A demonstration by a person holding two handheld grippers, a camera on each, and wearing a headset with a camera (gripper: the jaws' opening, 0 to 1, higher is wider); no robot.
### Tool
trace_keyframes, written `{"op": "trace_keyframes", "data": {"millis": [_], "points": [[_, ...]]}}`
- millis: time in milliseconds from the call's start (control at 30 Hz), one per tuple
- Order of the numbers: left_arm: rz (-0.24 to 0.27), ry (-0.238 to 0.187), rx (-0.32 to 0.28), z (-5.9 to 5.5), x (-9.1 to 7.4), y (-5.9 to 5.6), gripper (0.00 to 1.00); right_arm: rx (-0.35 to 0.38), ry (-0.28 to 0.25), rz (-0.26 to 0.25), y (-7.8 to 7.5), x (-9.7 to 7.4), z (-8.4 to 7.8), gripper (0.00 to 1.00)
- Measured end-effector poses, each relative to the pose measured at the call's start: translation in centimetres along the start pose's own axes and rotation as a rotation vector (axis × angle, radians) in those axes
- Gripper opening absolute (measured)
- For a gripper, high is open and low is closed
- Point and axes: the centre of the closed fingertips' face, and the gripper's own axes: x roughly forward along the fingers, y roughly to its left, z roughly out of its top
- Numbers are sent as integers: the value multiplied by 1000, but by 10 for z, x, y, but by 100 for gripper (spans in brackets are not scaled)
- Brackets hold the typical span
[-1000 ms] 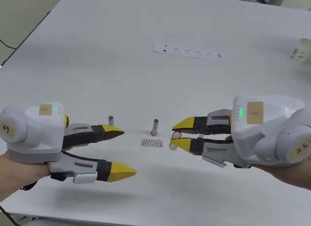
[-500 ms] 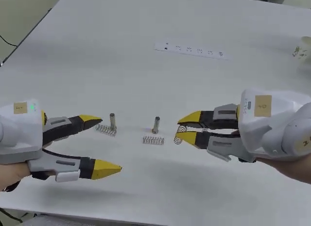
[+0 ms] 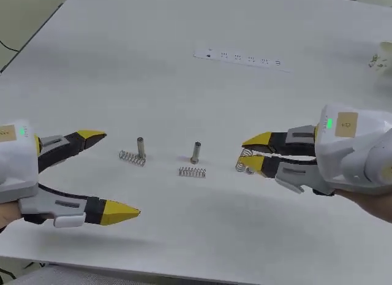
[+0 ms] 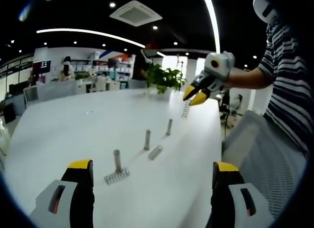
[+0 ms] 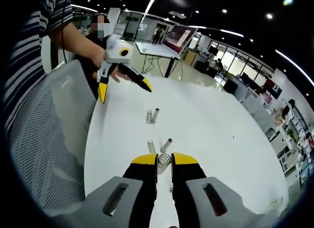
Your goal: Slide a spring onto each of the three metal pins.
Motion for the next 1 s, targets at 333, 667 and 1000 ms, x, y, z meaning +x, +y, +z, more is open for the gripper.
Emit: {"op": "trace_keyframes", "data": {"millis": [333,667,1000], "points": [[29,-13,-21,1,-4,9,98,74,18,-92,-33,-9,-20,7],[40,-5,-21,-1,-6,9,98,104,33,-136,-49,-9,-30,7],[52,-5,-24,-1,-11,11,98,147,40,-145,-51,-3,-39,7]]}}
